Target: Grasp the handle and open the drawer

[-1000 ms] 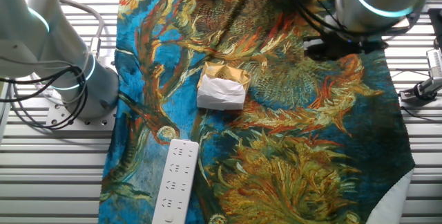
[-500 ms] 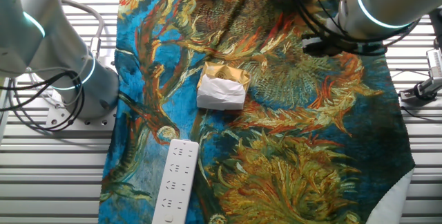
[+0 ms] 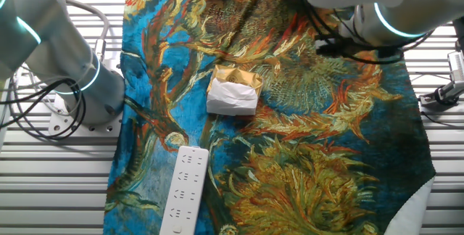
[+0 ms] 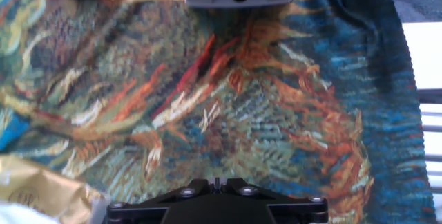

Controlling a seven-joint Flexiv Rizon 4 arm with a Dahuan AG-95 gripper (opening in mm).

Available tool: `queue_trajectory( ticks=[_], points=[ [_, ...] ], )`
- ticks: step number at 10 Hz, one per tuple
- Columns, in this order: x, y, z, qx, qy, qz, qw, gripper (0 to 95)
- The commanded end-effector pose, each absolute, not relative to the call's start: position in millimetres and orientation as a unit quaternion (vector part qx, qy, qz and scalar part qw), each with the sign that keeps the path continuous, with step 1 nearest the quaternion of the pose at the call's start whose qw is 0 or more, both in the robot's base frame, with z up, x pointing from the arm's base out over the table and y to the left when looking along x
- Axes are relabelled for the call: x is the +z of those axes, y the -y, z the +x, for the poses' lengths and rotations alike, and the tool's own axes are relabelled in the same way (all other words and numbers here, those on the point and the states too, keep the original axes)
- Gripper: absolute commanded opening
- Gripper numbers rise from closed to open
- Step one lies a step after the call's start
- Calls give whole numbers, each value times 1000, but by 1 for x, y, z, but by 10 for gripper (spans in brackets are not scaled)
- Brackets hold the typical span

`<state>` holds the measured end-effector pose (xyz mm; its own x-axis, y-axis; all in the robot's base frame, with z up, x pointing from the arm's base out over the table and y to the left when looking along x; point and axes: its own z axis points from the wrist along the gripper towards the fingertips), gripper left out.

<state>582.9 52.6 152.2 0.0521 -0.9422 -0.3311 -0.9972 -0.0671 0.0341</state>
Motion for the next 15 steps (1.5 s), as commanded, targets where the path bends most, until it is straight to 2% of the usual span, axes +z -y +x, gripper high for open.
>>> queue_trajectory(
  ticks=[1,15],
  points=[
    [150,-59,580,129,-687,-708,97,0],
    [147,-63,573,123,-679,-717,103,0]
  ],
)
